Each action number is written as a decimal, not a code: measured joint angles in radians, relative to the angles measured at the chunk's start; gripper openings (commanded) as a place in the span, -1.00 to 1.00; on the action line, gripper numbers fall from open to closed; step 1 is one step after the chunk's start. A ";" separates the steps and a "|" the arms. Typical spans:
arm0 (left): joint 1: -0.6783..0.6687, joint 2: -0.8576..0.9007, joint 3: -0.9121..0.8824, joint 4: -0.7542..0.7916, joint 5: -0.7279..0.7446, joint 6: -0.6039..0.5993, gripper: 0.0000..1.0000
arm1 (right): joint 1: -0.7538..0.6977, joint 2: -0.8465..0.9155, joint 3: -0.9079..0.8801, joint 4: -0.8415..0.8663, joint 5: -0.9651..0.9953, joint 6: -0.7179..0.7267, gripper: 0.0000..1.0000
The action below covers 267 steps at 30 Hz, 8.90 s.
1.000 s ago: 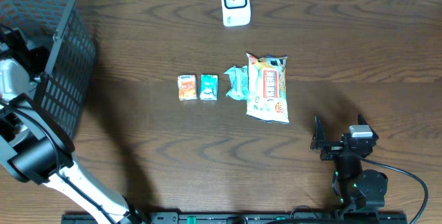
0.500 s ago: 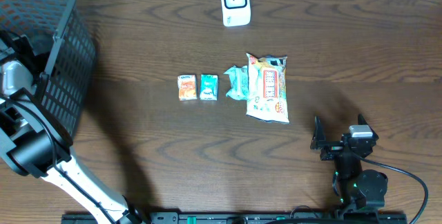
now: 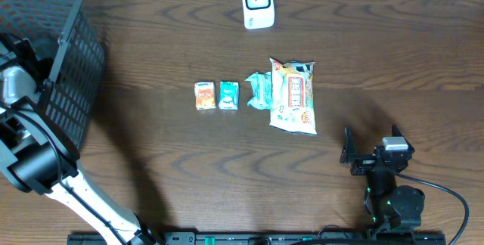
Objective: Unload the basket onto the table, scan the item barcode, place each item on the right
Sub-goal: 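Grasp the green Zam-Buk tin with the left gripper and lift it, then carry the Zam-Buk tin toward the scanner, presenting its label, then lower the tin onto the table left of the Kleenex pack and release, then retract the left gripper to rest and raise the right arm, then move the right gripper over the snack packet toward the green wet-wipe packet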
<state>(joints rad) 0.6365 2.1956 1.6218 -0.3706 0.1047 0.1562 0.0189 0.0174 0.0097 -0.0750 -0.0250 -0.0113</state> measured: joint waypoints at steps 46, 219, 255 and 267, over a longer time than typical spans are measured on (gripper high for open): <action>-0.414 -0.713 0.000 -0.158 0.447 -0.390 0.05 | 0.000 0.000 0.000 0.000 0.000 0.000 0.99; -0.814 -1.708 -0.890 -0.591 -0.163 -0.650 0.95 | 0.000 0.000 -0.003 0.254 -0.417 0.529 0.99; -0.814 -1.709 -0.890 -0.592 -0.162 -0.651 0.96 | 0.000 0.362 0.612 -0.008 -0.449 0.198 0.99; -0.814 -1.709 -0.890 -0.591 -0.163 -0.651 0.96 | 0.000 0.806 0.901 -0.362 -0.456 0.097 0.99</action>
<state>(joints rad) -0.1776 0.4870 0.7315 -0.9619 -0.0578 -0.4946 0.0189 0.8238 0.9112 -0.4370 -0.4808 0.0860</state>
